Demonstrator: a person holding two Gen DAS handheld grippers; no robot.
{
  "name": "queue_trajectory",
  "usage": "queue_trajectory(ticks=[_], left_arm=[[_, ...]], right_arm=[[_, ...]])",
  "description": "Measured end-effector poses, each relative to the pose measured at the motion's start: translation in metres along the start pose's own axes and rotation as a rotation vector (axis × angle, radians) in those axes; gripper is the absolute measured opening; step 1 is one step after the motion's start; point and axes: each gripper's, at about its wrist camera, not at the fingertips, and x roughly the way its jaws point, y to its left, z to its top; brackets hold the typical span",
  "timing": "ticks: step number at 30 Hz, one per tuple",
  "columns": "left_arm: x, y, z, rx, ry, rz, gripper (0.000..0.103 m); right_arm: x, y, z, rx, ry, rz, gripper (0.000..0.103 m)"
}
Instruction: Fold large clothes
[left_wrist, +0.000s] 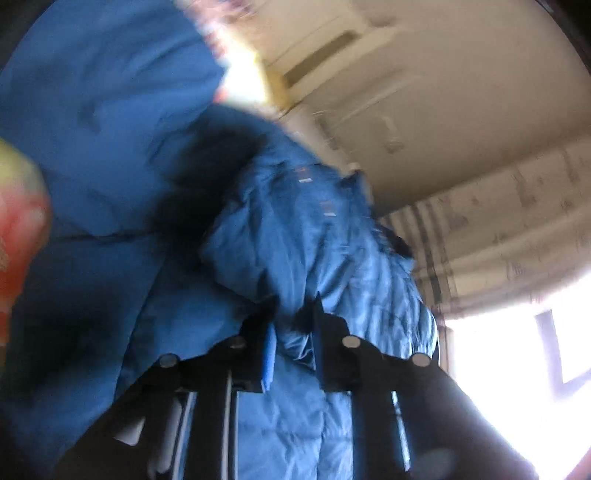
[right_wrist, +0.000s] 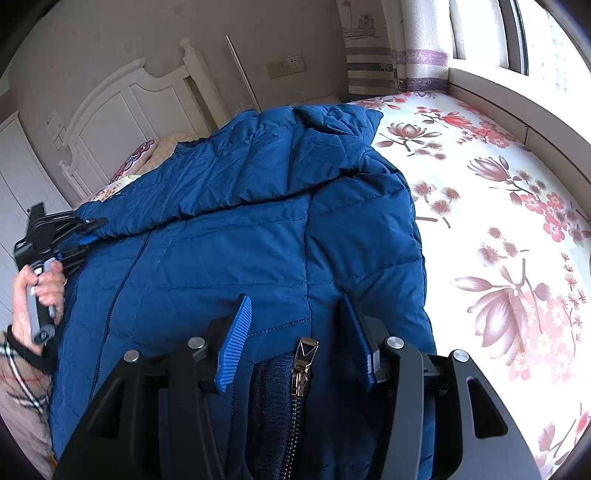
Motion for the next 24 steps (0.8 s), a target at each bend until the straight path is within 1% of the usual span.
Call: queue_trajectory(ticks=[1, 3, 4, 5, 6, 7, 8, 9, 10, 11, 12, 13, 14, 15, 16, 17, 18, 19, 20, 22, 23, 24], left_arm=[[-0.015, 0.001, -0.005, 0.031, -0.001, -0.006, 0.016], [-0.020, -0.004, -0.013, 0.058, 0.020, 0.000, 0.016], [-0.016, -0.003, -0.015, 0.070, 0.045, 0.033, 0.017], [-0.009, 0.002, -0.014, 0.083, 0.066, 0.096, 0.026], [-0.004, 0.010, -0.014, 0.083, 0.073, 0.128, 0.029], [-0.007, 0.016, -0.015, 0.083, 0.057, 0.100, 0.031], [-0.009, 0.014, -0.016, 0.099, 0.049, 0.109, 0.034], [-0.015, 0.009, -0.017, 0.132, 0.027, 0.153, 0.039], [-0.025, 0.004, -0.020, 0.162, -0.005, 0.195, 0.053], [-0.040, -0.006, -0.024, 0.205, -0.086, 0.256, 0.069], [-0.057, -0.012, -0.032, 0.234, -0.154, 0.283, 0.074], [-0.074, -0.026, -0.039, 0.295, -0.267, 0.312, 0.083], [-0.082, -0.038, -0.046, 0.359, -0.330, 0.331, 0.089], [-0.086, -0.049, -0.051, 0.431, -0.359, 0.350, 0.091], [-0.080, -0.063, -0.055, 0.520, -0.354, 0.376, 0.094], [-0.068, -0.072, -0.056, 0.588, -0.324, 0.400, 0.096], [-0.054, -0.076, -0.055, 0.631, -0.290, 0.433, 0.096], [-0.043, -0.075, -0.055, 0.648, -0.264, 0.460, 0.096], [-0.027, -0.070, -0.053, 0.657, -0.218, 0.489, 0.096], [0.001, -0.051, -0.046, 0.629, -0.103, 0.512, 0.096], [0.011, -0.041, -0.047, 0.610, -0.054, 0.522, 0.098], [0.018, -0.039, -0.047, 0.602, -0.032, 0.537, 0.101]], right_arm=[[0.000, -0.001, -0.001, 0.000, 0.000, 0.000, 0.049], [0.000, 0.000, -0.001, -0.002, 0.001, -0.002, 0.049], [0.000, 0.000, 0.000, -0.003, 0.001, -0.003, 0.049], [0.000, 0.000, 0.000, -0.003, 0.001, -0.003, 0.049], [0.000, 0.000, 0.000, -0.003, 0.001, -0.004, 0.049], [0.000, 0.000, 0.000, -0.004, 0.001, -0.005, 0.049], [0.000, 0.000, 0.000, -0.005, 0.001, -0.006, 0.049], [0.000, 0.000, 0.000, -0.006, 0.001, -0.007, 0.049], [0.000, 0.000, 0.000, -0.008, 0.002, -0.010, 0.049], [0.000, 0.001, 0.000, -0.009, 0.002, -0.012, 0.049], [0.000, 0.001, -0.001, -0.011, 0.003, -0.014, 0.049], [0.001, 0.002, 0.000, -0.013, 0.003, -0.016, 0.049], [0.001, 0.002, 0.000, -0.013, 0.003, -0.017, 0.049], [0.001, 0.003, 0.000, -0.014, 0.004, -0.018, 0.049], [0.001, 0.004, 0.000, -0.015, 0.004, -0.020, 0.049], [0.002, 0.004, 0.000, -0.018, 0.004, -0.023, 0.049], [0.002, 0.005, 0.000, -0.021, 0.005, -0.027, 0.049], [0.002, 0.005, 0.000, -0.023, 0.005, -0.029, 0.049], [0.002, 0.006, 0.000, -0.024, 0.006, -0.032, 0.049], [0.002, 0.007, 0.000, -0.029, 0.006, -0.038, 0.049], [0.002, 0.008, -0.001, -0.033, 0.007, -0.044, 0.049], [0.003, 0.009, -0.001, -0.037, 0.008, -0.049, 0.049]])
